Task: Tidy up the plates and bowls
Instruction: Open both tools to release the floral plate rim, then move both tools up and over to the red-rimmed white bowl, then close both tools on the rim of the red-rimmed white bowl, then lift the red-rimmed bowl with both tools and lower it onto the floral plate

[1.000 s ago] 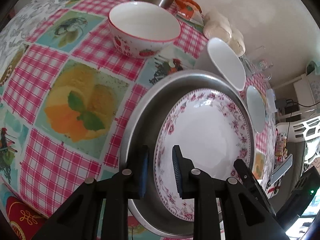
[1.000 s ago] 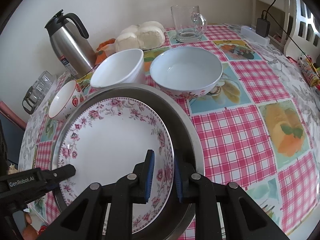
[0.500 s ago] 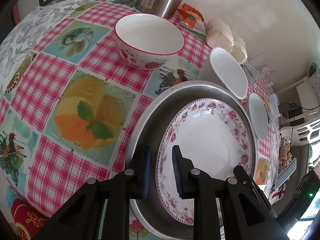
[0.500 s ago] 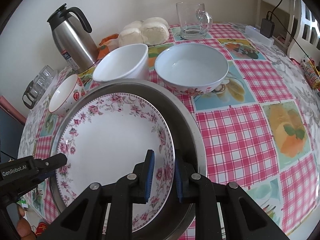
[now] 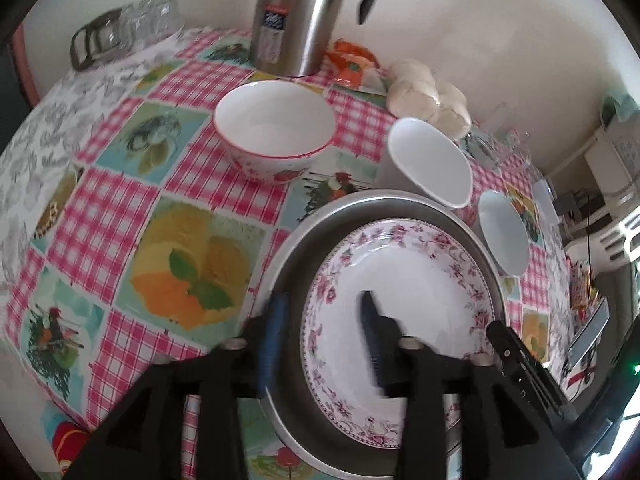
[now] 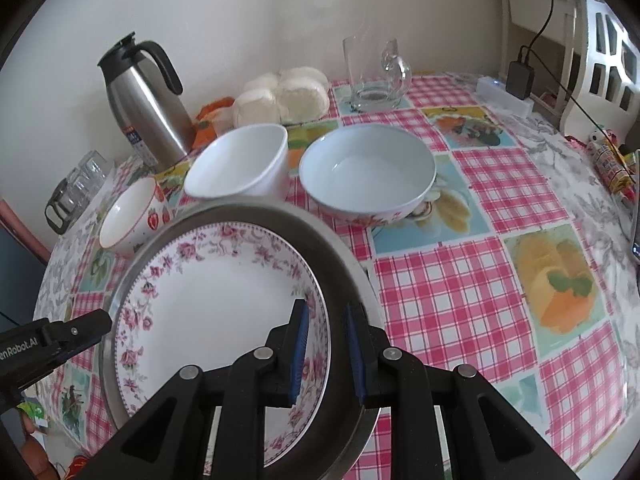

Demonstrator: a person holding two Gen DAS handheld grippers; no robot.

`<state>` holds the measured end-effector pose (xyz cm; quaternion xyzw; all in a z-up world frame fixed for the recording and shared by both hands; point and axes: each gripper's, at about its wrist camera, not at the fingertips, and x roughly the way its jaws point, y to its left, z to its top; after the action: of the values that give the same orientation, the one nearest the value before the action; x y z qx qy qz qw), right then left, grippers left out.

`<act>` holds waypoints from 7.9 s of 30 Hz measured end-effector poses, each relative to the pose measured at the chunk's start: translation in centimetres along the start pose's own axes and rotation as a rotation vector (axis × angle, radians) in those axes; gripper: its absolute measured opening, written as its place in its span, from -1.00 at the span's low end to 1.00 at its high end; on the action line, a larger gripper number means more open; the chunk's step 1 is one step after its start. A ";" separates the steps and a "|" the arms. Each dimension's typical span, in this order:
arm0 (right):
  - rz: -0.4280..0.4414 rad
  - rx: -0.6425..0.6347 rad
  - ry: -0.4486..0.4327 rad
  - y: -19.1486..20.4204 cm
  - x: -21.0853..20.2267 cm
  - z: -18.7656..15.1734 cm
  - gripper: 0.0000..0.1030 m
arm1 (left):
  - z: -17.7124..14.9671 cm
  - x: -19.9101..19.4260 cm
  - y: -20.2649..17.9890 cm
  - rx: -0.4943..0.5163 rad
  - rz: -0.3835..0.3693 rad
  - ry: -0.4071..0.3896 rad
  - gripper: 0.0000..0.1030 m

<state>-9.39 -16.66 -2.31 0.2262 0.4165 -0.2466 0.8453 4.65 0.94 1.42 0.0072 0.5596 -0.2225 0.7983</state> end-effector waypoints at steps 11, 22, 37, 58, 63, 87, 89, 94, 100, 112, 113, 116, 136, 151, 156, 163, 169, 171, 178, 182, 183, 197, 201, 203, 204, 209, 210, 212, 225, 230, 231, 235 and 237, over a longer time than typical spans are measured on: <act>-0.003 -0.092 -0.064 1.6 -0.8 0.0 0.28 | -0.1 0.3 -0.4 0.030 0.082 -0.010 0.48; -0.024 -0.052 -0.086 0.3 -0.8 0.3 0.65 | -0.1 -0.1 -0.1 0.061 0.184 -0.074 0.75; -0.045 -0.061 -0.104 -0.1 -0.9 0.3 1.00 | -0.1 -0.4 0.0 0.055 0.225 -0.125 0.93; -0.102 0.115 -0.182 -4.4 -3.5 2.2 1.00 | 1.5 -1.6 -4.8 0.119 0.119 -0.290 0.94; -0.148 0.142 -0.192 -4.7 -3.8 3.3 1.00 | 2.8 -0.8 -6.2 0.149 0.128 -0.291 0.94; -0.059 0.129 -0.193 -1.4 1.0 11.8 1.00 | 11.4 3.3 -7.2 0.050 -0.058 -0.212 0.94; -0.064 0.115 -0.183 -1.0 1.7 12.2 1.00 | 11.8 4.2 -7.0 0.046 -0.064 -0.188 0.94; -0.043 0.090 -0.151 0.2 3.5 12.5 1.00 | 12.6 5.5 -6.4 0.039 -0.020 -0.171 0.94; -0.001 0.046 -0.151 2.7 3.8 12.4 0.96 | 13.5 4.6 -3.5 -0.028 0.034 -0.177 0.94; 0.103 -0.089 -0.095 11.4 5.7 10.5 0.59 | 14.7 3.3 6.4 -0.226 0.136 -0.155 0.94; 0.109 -0.102 -0.087 12.1 5.9 10.2 0.56 | 14.7 3.3 7.2 -0.240 0.140 -0.152 0.94; 0.131 -0.125 -0.057 14.1 6.8 9.2 0.41 | 14.7 3.4 9.0 -0.261 0.151 -0.143 0.93; 0.172 -0.172 0.064 18.4 10.9 6.6 -0.28 | 13.2 10.6 10.6 -0.290 0.058 0.066 -0.39; 0.233 -0.185 0.096 19.3 11.1 6.1 -0.47 | 12.7 10.5 10.9 -0.301 0.012 0.086 -0.75; 0.247 -0.205 0.073 19.8 10.3 6.0 -0.47 | 12.6 9.0 11.2 -0.297 0.020 0.063 -0.75; 0.261 -0.212 -0.015 19.7 6.7 7.0 -0.47 | 13.2 4.8 9.3 -0.258 -0.003 -0.023 -0.73; 0.275 -0.202 -0.114 18.7 2.0 8.4 -0.47 | 13.5 0.5 6.8 -0.214 -0.042 -0.109 -0.71; 0.281 -0.195 -0.139 18.2 0.6 8.7 -0.47 | 13.4 -0.4 5.9 -0.201 -0.048 -0.129 -0.71; 0.272 -0.182 -0.190 16.2 -2.8 9.1 -0.47 | 12.7 -2.9 2.8 -0.164 -0.082 -0.169 -0.70; 0.265 -0.174 -0.205 14.7 -4.3 9.2 -0.47 | 12.1 -3.7 0.9 -0.139 -0.101 -0.184 -0.69; 0.261 -0.172 -0.208 14.2 -4.7 9.3 -0.47 | 11.9 -3.8 0.5 -0.133 -0.105 -0.187 -0.69; 0.201 -0.123 -0.220 7.8 -7.9 8.6 -0.47 | 8.5 -4.0 -6.0 -0.013 -0.141 -0.166 -0.69; 0.173 -0.105 -0.216 5.9 -8.4 7.8 -0.47 | 7.4 -3.6 -7.8 0.030 -0.141 -0.147 -0.69; 0.170 -0.090 -0.210 4.9 -8.5 7.3 -0.47 | 6.8 -3.5 -8.4 0.047 -0.141 -0.141 -0.68; 0.171 -0.084 -0.206 4.6 -8.6 7.2 -0.47 | 6.4 -3.5 -8.7 0.056 -0.138 -0.139 -0.68; 0.166 -0.048 -0.180 3.1 -8.6 6.4 -0.47 | 5.1 -3.0 -9.4 0.087 -0.132 -0.123 -0.66; 0.164 -0.046 -0.176 2.9 -8.6 6.1 -0.47 | 4.9 -2.8 -9.4 0.089 -0.132 -0.116 -0.66; 0.167 -0.041 -0.163 2.7 -8.4 5.8 -0.47 | 4.5 -2.5 -9.2 0.090 -0.127 -0.104 -0.66; 0.179 -0.054 -0.032 3.3 -5.1 2.5 -0.47 | 2.5 0.3 -5.8 0.018 -0.101 0.006 -0.64; 0.187 -0.055 0.001 3.6 -4.3 1.8 -0.47 | 2.0 0.7 -5.1 0.005 -0.080 0.017 -0.64; 0.190 -0.052 0.009 3.6 -4.1 1.7 -0.47 | 2.0 0.8 -5.0 0.004 -0.078 0.019 -0.63; 0.187 -0.048 0.034 3.5 -3.3 1.5 -0.47 | 1.6 1.7 -4.7 -0.008 -0.072 0.046 -0.62; 0.182 -0.043 0.051 3.3 -2.8 1.4 -0.47 | 1.5 2.4 -4.5 -0.016 -0.073 0.069 -0.62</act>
<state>-8.03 -14.25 1.37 0.2509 0.4208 -0.1536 0.8581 4.96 -4.36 0.87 -0.0118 0.5886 -0.2465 0.7699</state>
